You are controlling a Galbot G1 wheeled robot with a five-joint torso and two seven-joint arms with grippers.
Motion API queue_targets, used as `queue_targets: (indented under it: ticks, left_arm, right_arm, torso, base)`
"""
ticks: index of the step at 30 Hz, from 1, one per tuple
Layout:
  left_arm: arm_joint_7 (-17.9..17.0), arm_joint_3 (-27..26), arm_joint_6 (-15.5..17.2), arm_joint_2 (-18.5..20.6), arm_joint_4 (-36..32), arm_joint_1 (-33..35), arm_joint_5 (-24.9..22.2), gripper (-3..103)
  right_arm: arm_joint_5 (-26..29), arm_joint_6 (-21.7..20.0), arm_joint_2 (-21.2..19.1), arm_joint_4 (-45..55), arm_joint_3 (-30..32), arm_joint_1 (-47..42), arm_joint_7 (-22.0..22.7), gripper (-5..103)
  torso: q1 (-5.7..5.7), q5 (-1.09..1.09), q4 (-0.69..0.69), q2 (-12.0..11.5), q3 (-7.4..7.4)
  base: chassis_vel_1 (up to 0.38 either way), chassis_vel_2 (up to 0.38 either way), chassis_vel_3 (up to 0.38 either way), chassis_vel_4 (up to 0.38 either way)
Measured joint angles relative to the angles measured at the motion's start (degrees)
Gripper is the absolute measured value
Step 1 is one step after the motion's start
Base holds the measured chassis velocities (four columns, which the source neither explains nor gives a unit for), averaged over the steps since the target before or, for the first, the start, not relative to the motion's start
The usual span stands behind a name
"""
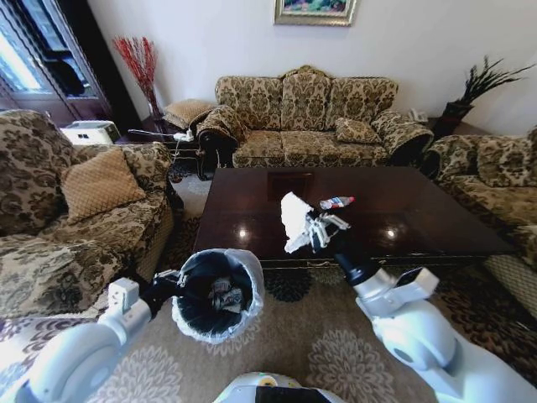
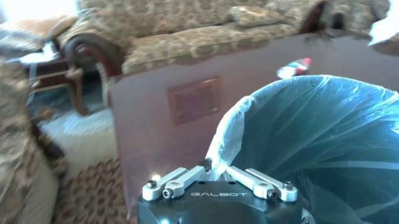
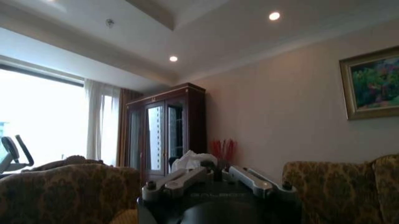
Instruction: Move to the front of the table and place the trash on the table into the trash bin.
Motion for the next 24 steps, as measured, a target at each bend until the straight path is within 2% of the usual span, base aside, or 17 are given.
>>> queue_targets:
  ticks: [1,2,4,6,7,11,14,17,18,19,20,21,22,24]
  left_arm:
    - [-2.5,-0.3,-0.1,4.6,0.8,-1.1,-3.9,0]
    - [-2.5,-0.3,-0.1,4.6,0.8,-1.1,-3.9,0]
    - [-7.1,-0.4,-0.7,11.1,3.0,-3.7,-10.9,0]
    - [-9.9,-0.3,-1.3,15.7,5.4,-6.3,-16.8,0]
    - [-9.9,-0.3,-1.3,15.7,5.4,-6.3,-16.8,0]
    - [-12.5,0.6,-2.9,22.0,10.4,-11.7,-23.2,0]
    - [-13.2,0.8,-3.1,24.5,12.0,-14.1,-25.6,0]
    - [-15.0,0.4,-3.1,31.4,15.7,-17.7,-31.3,0]
    - [-15.0,0.4,-3.1,31.4,15.7,-17.7,-31.3,0]
    - [-15.6,0.0,-3.1,33.4,16.3,-17.8,-33.1,0]
    - [-16.5,-1.0,-3.4,37.1,17.6,-17.7,-36.5,0]
    - [-17.0,-1.8,-3.6,39.3,18.4,-17.1,-38.5,0]
    - [-17.0,-1.8,-3.6,39.3,18.4,-17.1,-38.5,0]
    - [-17.5,-4.1,-4.1,43.6,19.7,-15.5,-41.1,0]
  right_arm:
    - [0.8,-0.3,-0.2,0.0,-0.6,0.6,0.0,0]
    - [0.8,-0.3,-0.2,0.0,-0.6,0.6,0.0,0]
    - [1.6,-0.7,-0.5,0.0,-2.3,2.5,0.0,0]
    - [1.7,-0.8,-0.8,0.0,-4.6,4.6,0.0,0]
    - [1.7,-0.8,-0.8,0.0,-4.6,4.6,0.0,0]
    - [2.4,-0.8,-1.3,0.1,-8.7,8.8,0.0,0]
    - [3.7,-0.8,-1.7,0.1,-10.3,11.6,0.0,0]
    - [8.3,-1.4,-2.1,-1.6,-14.9,22.2,0.0,0]
    - [8.3,-1.4,-2.1,-1.6,-14.9,22.2,0.0,0]
    - [9.5,-1.6,-1.9,-2.3,-15.8,24.8,0.0,0]
    - [11.5,-2.2,-1.2,-4.3,-18.0,29.6,0.0,0]
    - [11.9,-2.3,-0.6,-5.7,-20.1,32.2,0.0,0]
    - [11.9,-2.3,-0.6,-5.7,-20.1,32.2,0.0,0]
    - [12.3,-2.3,1.5,-9.4,-24.1,37.4,0.0,0]
  torso:
    - [0.01,0.01,-0.02,0.0,0.00]
    - [0.01,0.01,-0.02,0.0,0.00]
    - [0.01,0.02,-0.04,0.0,0.01]
    - [0.01,0.01,-0.03,0.0,0.01]
    - [0.01,0.01,-0.03,0.0,0.01]
    - [0.01,-0.01,0.00,0.0,0.01]
    - [0.01,0.00,-0.01,0.0,0.01]
    - [0.01,0.02,-0.01,0.0,0.01]
    - [0.01,0.02,-0.01,0.0,0.01]
    - [0.01,-0.01,0.02,0.0,0.01]
    - [0.01,0.01,0.00,0.0,0.01]
    - [0.02,0.01,0.01,0.0,0.01]
    - [0.02,0.01,0.01,0.0,0.01]
    - [0.03,0.01,0.01,0.0,0.01]
  base:
    - [0.000,0.000,0.000,0.000]
    - [0.000,0.000,0.000,0.000]
    - [0.000,0.000,0.000,0.000]
    - [0.000,0.000,0.000,0.000]
    - [0.000,0.000,0.000,0.000]
    - [0.000,0.000,0.000,0.000]
    - [0.000,0.000,0.000,0.000]
    - [0.000,0.000,0.000,0.000]
    - [0.000,0.000,0.000,0.000]
    - [0.000,0.000,0.000,0.000]
    - [0.000,0.000,0.000,0.000]
    - [0.000,0.000,0.000,0.000]
    - [0.000,0.000,0.000,0.000]
    - [0.000,0.000,0.000,0.000]
